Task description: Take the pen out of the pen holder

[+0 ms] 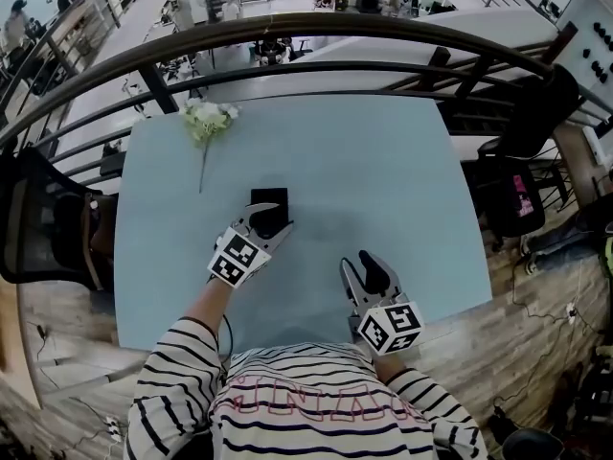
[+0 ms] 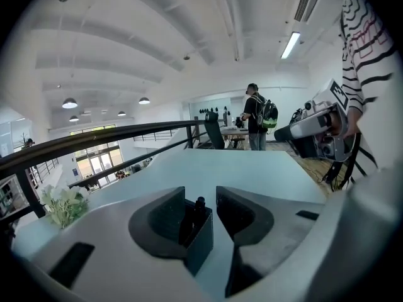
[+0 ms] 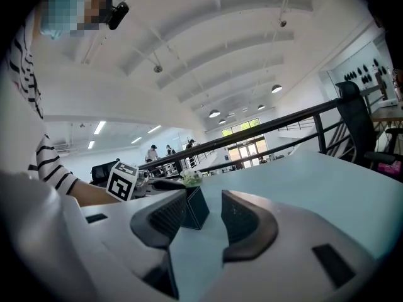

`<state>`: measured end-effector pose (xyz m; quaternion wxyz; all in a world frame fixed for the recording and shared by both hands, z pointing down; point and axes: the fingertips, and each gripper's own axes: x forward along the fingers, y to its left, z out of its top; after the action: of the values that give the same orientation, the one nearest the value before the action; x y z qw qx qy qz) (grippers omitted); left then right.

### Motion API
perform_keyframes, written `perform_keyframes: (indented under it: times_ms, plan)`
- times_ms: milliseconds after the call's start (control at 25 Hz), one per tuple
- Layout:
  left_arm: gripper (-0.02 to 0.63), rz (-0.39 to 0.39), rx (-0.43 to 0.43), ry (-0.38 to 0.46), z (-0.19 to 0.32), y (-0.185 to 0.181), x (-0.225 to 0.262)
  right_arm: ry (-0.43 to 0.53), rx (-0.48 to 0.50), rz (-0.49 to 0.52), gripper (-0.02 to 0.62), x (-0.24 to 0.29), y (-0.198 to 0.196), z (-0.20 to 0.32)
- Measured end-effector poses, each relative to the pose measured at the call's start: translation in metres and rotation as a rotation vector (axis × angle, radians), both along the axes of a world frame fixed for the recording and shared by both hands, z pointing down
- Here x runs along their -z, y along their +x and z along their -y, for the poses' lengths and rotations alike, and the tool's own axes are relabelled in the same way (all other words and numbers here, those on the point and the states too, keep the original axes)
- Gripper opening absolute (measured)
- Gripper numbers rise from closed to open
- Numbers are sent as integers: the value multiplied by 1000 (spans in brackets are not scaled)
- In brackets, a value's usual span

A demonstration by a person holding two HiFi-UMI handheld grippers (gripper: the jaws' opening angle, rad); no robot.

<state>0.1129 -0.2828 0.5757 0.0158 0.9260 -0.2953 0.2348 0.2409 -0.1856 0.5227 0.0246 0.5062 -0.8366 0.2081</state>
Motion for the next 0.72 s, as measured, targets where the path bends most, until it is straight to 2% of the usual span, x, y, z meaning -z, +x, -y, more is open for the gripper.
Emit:
perform_keyframes:
  times_ms: [200, 400, 720]
  plan:
    - [105, 31, 10, 4, 3, -4, 1, 11, -11, 8, 183, 4, 7, 1]
    - [100, 92, -25, 7, -1, 2, -4, 12, -18, 12, 181, 5, 13, 2]
    - [61, 60, -5, -28, 2, -1, -5, 14, -24, 18, 178, 7, 11, -1]
